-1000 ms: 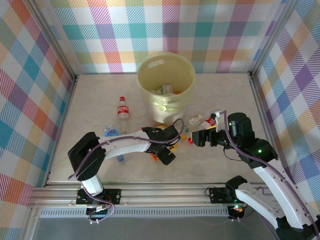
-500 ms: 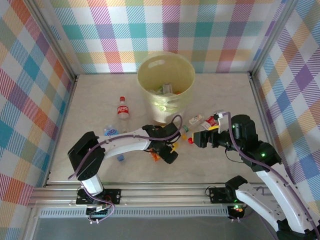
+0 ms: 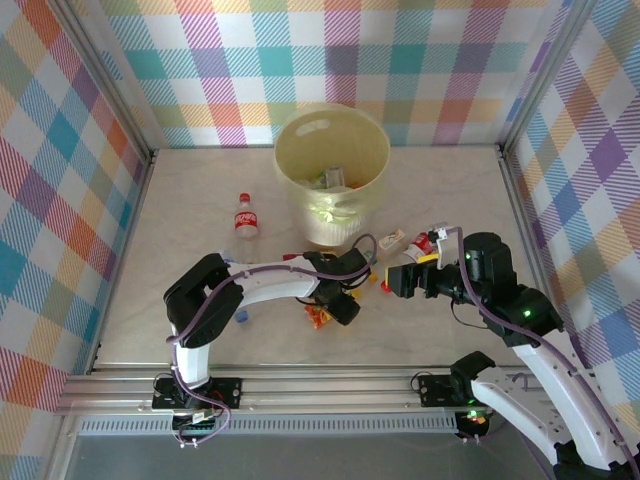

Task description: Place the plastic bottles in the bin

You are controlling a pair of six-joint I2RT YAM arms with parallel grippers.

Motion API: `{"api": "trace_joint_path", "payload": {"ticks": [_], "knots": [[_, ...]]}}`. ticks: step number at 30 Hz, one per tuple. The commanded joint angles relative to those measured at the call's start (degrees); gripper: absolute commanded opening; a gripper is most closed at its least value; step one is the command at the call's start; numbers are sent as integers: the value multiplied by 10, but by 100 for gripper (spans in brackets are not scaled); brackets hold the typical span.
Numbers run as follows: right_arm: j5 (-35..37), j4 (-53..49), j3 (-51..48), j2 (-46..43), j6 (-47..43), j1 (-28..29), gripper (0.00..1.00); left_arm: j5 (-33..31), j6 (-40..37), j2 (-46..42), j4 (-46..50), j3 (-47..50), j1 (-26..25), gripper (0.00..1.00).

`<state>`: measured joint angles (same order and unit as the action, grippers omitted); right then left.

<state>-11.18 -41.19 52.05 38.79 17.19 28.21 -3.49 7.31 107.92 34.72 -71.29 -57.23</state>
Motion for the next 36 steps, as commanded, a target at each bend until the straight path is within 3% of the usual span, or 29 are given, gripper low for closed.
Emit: {"api": "trace_joint_path", "payload": {"ticks": [1,3,21,28,36], "knots": [[-7,16,-7,-1,5,4,100,3,15,-20,-22,23,1,67],[-9,19,-8,3,5,4,100,6,22,-36,-37,38,0,59],[-13,53,-20,-2,5,4,100,39,33,-214,-49,61,0,55],[-22,70,-20,-18,10,4,100,63,23,-266,-21,-6,2,55],[-117,115,-16,-48,18,4,100,118,14,-278,1,-117,45,55]]}}
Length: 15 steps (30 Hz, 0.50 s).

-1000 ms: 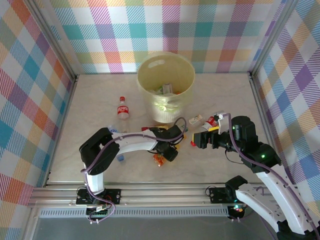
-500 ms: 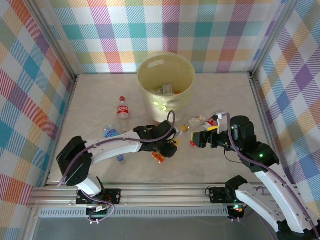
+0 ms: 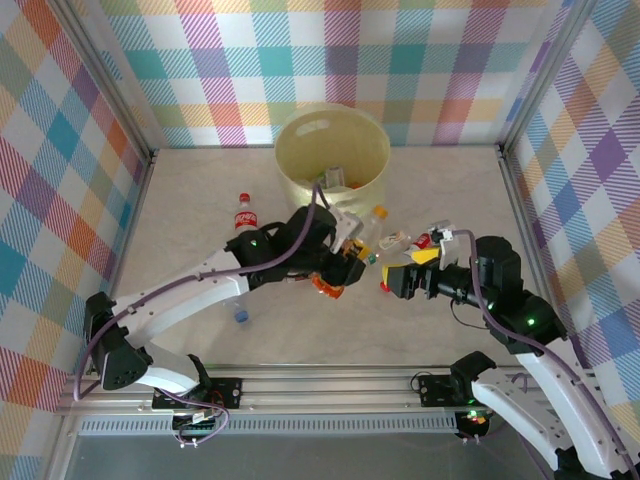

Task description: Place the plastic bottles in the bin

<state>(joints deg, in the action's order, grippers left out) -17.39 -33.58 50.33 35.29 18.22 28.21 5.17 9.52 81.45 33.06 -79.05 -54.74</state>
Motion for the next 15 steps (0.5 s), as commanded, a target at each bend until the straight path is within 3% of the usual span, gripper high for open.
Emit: {"api": "trace_joint_path", "payload": {"ticks": [1,5,15], "knots": [[-68,46,3,-17,8,4,100,39,-10,-12,20,-54,28,55],[-126,62,24,-31,21,4,100,53,-17,-4,28,-106,64,55],[-141,84,57,-68,44,3,100,48,-33,51,55,-259,145,55]]}}
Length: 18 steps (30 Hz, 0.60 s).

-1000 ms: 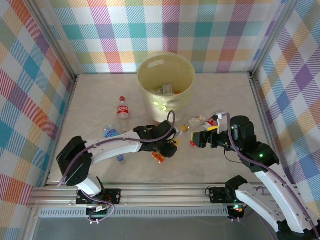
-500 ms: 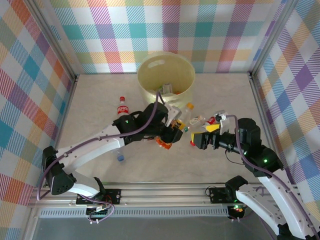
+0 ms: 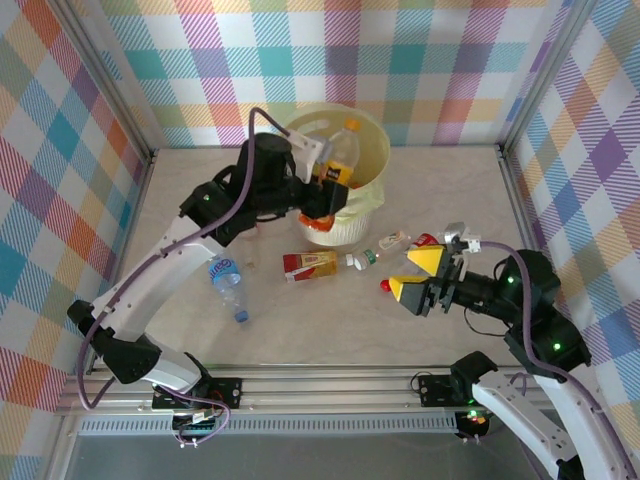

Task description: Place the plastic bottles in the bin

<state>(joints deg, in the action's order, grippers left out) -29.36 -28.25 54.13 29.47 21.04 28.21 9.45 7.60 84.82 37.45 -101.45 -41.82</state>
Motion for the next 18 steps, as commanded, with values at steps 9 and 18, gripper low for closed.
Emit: {"api": "trace_joint_path", "payload": {"ticks": [9,18], "knots": [[19,45,29,-35,32,4,100,6,9,81,-42,-109,66,56],[29,48,28,-31,43,4,100,-6,4,158,-103,-169,75,57]]}}
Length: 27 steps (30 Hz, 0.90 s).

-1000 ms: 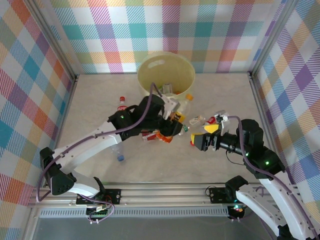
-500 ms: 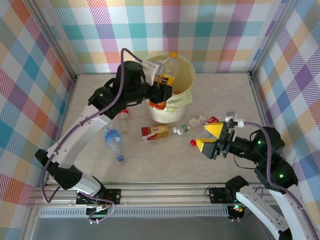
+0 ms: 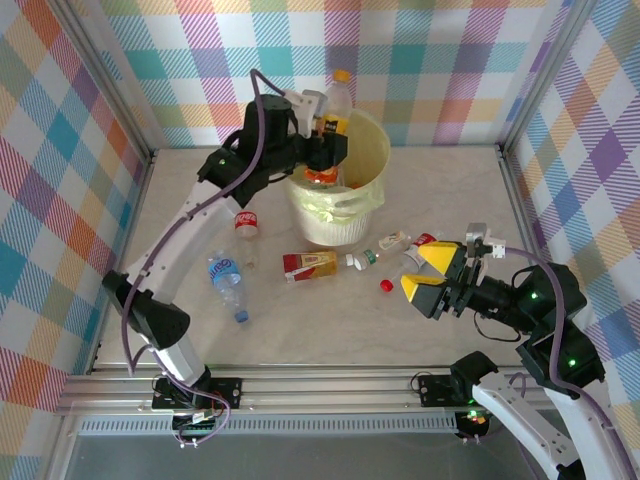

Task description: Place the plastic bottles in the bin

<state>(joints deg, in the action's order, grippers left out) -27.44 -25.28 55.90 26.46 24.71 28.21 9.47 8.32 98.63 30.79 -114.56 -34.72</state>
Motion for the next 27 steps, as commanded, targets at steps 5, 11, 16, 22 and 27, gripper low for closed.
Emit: {"api": "trace_joint_path", "payload": {"ticks": [5,11,16,22,27], "knots": [[44,2,15,1,10,4,100,-19,-41,80,-45,-59,7,57],[60,-13,22,8,8,4,100,-23,-63,161,-5,-129,11,57],[81,-33,22,9,4,4,100,-7,-65,215,51,-182,18,57],[86,-39,21,15,-1,4,100,7,-63,228,80,-188,18,59],[86,-40,19,18,-1,3,100,17,-61,231,89,-185,18,65]]}}
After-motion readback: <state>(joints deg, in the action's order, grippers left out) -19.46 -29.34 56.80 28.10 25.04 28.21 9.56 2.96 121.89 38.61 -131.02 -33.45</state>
